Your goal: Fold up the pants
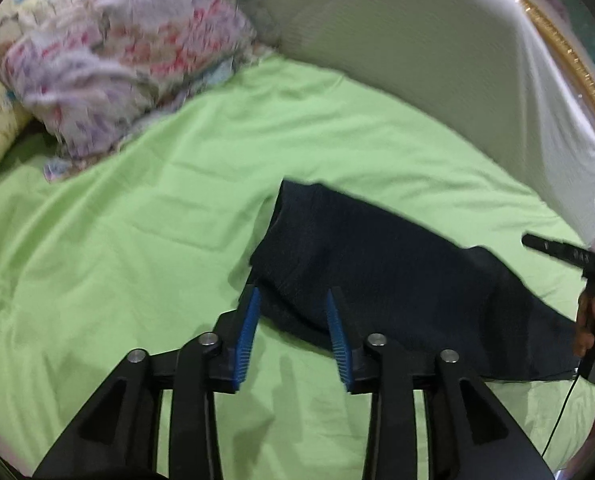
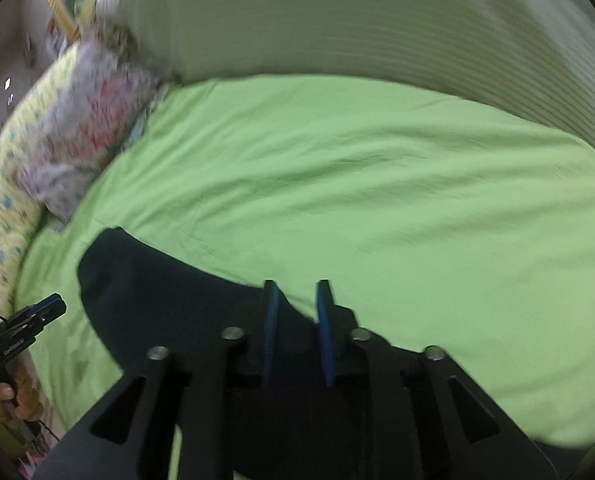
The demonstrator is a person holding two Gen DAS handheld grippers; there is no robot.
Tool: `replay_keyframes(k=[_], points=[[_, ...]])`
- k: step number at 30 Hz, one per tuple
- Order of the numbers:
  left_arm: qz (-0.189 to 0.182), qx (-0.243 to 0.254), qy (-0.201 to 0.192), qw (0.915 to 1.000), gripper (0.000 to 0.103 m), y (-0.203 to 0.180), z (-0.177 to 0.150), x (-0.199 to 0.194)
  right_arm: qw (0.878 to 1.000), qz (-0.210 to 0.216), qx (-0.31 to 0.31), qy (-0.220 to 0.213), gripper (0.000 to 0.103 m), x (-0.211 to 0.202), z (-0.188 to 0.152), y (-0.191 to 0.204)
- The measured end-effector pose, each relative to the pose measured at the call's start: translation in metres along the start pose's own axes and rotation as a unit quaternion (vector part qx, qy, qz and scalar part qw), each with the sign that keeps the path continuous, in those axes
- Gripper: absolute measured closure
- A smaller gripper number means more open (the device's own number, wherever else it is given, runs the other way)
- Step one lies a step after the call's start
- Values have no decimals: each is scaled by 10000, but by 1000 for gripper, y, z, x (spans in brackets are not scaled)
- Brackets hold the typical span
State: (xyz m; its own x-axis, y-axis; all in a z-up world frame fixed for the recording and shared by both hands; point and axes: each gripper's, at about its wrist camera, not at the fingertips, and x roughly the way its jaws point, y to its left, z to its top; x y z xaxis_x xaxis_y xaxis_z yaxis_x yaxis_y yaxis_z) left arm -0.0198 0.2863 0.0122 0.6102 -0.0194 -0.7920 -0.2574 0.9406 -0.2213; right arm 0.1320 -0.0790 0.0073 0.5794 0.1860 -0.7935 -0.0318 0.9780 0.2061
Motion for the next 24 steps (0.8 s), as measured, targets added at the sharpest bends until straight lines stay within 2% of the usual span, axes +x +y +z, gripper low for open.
replay_keyframes(k=[1, 2, 7, 11, 19, 24], points=[[-85, 48, -36, 9999, 62, -4, 2, -4, 9999, 26, 141, -57, 56, -9, -6, -5], [-144, 97, -43, 9998, 60, -8, 4, -6, 9994, 51, 308, -150, 53, -20, -13, -12], [-569, 552, 69, 9968, 58, -46, 11, -1, 9939, 40, 1037, -368, 52, -65, -60, -35], [-956, 819, 239, 9918, 56, -83, 10, 9, 9876, -150, 1491, -466, 52, -91, -99, -51], [-1517, 1744, 650, 9707, 49, -176, -9, 22, 9703, -553, 2293, -538, 52, -129, -168, -88], [-1770, 2201, 864, 9554, 44, -229, -20, 26, 9524, -681, 2906, -617, 52, -145, -203, -118]])
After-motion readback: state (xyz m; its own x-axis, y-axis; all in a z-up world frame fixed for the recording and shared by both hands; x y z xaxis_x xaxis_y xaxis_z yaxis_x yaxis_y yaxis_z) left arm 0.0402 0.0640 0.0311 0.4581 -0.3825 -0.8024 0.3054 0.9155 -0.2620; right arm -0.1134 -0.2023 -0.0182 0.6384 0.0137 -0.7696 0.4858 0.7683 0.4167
